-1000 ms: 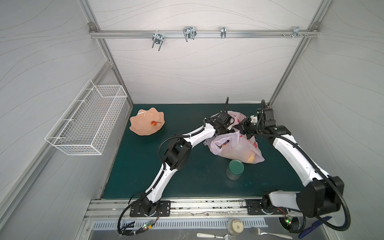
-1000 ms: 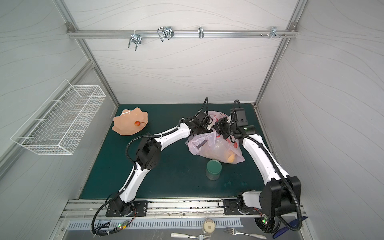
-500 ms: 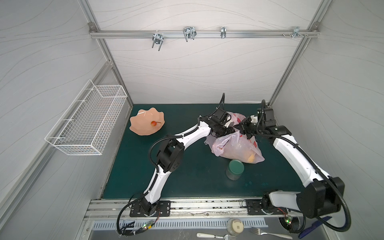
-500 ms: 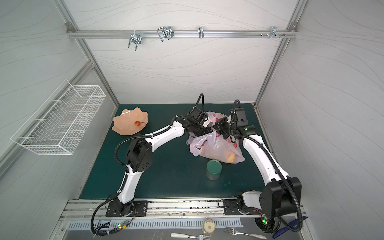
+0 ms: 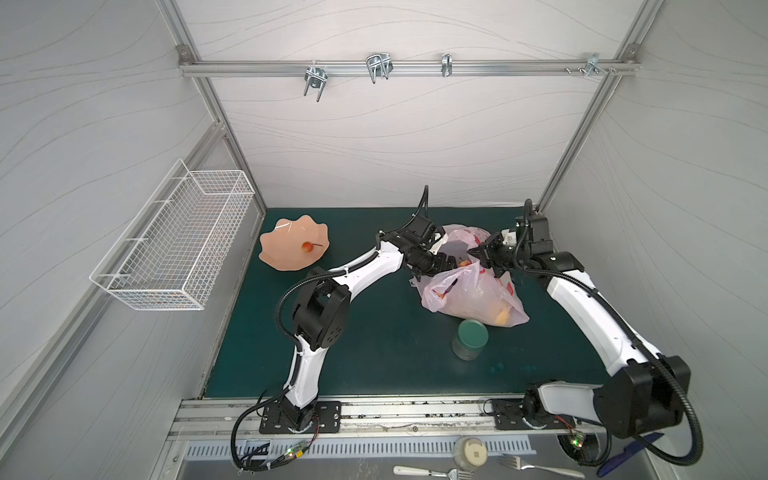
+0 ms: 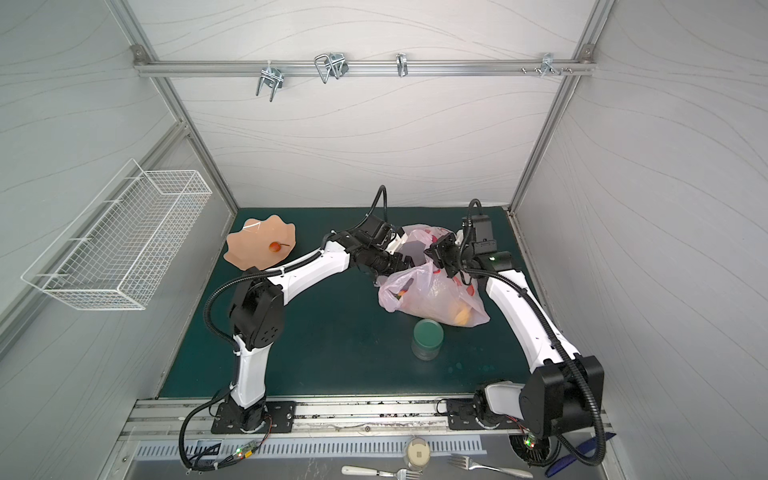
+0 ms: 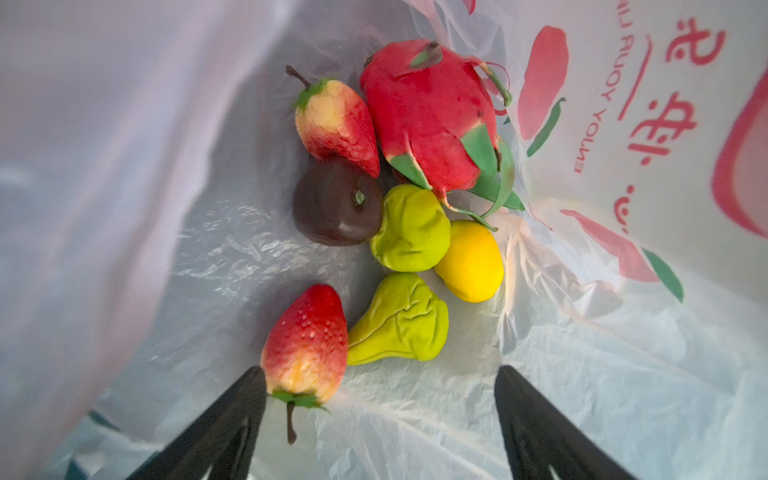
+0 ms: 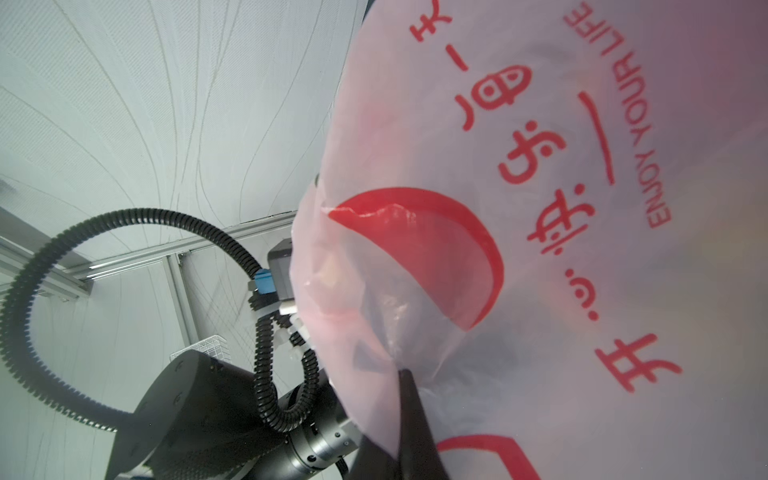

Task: Place the fruits into the plastic bag
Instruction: 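Withdraw the left gripper from the bag back over the bowl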

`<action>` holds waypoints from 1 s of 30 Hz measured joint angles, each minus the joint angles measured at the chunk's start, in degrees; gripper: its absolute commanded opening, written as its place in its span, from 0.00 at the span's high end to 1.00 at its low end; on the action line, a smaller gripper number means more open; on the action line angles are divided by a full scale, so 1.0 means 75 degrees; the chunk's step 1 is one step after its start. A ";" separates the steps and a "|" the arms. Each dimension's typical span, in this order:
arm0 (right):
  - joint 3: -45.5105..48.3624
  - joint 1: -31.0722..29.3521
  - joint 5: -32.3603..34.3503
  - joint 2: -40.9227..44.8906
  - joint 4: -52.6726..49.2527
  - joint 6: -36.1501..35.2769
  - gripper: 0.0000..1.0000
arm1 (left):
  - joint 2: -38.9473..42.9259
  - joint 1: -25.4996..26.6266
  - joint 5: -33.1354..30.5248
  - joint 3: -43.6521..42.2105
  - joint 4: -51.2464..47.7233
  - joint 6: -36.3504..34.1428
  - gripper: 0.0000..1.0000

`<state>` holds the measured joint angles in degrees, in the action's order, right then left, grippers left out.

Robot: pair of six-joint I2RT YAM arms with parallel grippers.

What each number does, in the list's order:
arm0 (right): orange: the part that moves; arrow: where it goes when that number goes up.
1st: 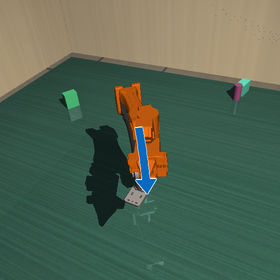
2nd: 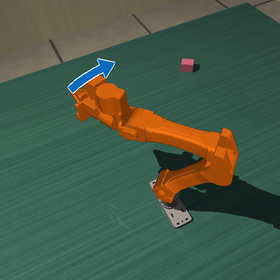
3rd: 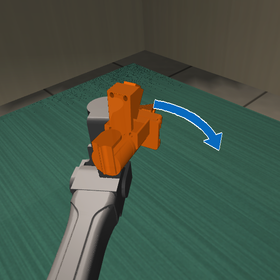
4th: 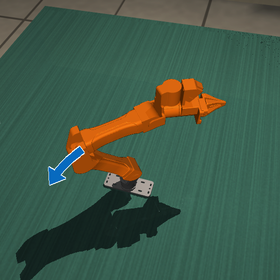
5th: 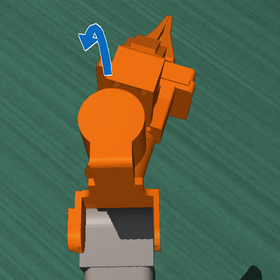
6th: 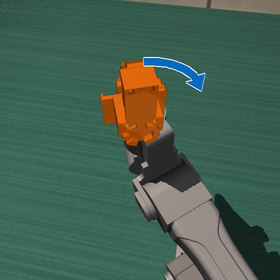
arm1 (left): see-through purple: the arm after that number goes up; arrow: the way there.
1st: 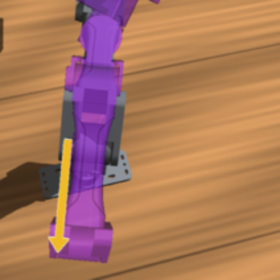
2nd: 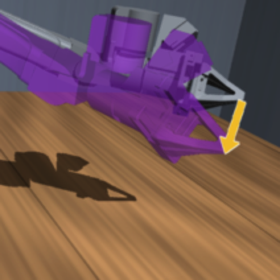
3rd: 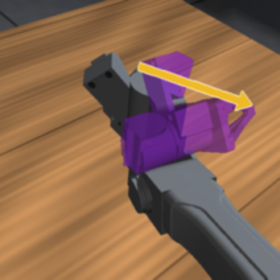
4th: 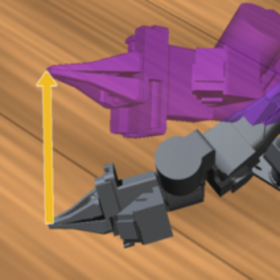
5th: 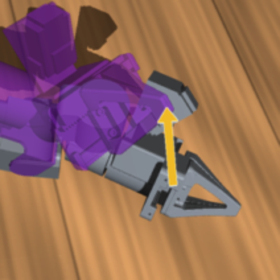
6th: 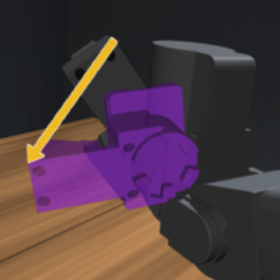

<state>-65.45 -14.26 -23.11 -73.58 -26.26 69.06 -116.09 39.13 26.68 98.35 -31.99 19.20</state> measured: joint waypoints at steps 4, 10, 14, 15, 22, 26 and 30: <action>0.0000 0.0020 0.0000 0.0006 0.0006 0.0000 1.00 | 0.0580 -0.0082 -0.0219 -0.0481 -0.0248 -0.0291 0.13; 0.0003 0.0070 -0.0003 0.0006 0.0015 0.0000 1.00 | 0.1425 -0.0385 -0.0799 -0.1349 -0.0688 -0.0554 0.13; 0.0003 0.0090 -0.0009 0.0006 0.0035 0.0003 1.00 | 0.2020 -0.0901 -0.1495 -0.1848 -0.0903 -0.0612 0.13; 0.0003 0.0093 -0.0012 0.0006 0.0038 0.0006 1.00 | 0.2142 -0.1046 -0.1655 -0.1906 -0.0965 -0.0624 0.13; 0.0032 0.0160 -0.0017 0.0006 0.0093 0.0012 1.00 | 0.2614 -0.2617 -0.2754 -0.1947 -0.1475 -0.0609 0.14; 0.0085 0.0216 -0.0041 0.0006 0.0149 0.0015 1.00 | 0.2614 -0.3567 -0.3249 -0.1944 -0.1702 -0.0525 0.16; 0.0166 0.0259 -0.0050 0.0006 0.0184 0.0017 1.00 | 0.2457 -0.4261 -0.3625 -0.1719 -0.1976 -0.0458 0.19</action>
<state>-64.20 -12.32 -23.49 -73.54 -24.88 69.19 -97.67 7.18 -0.51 85.45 -46.81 15.77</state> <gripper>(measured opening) 0.047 0.821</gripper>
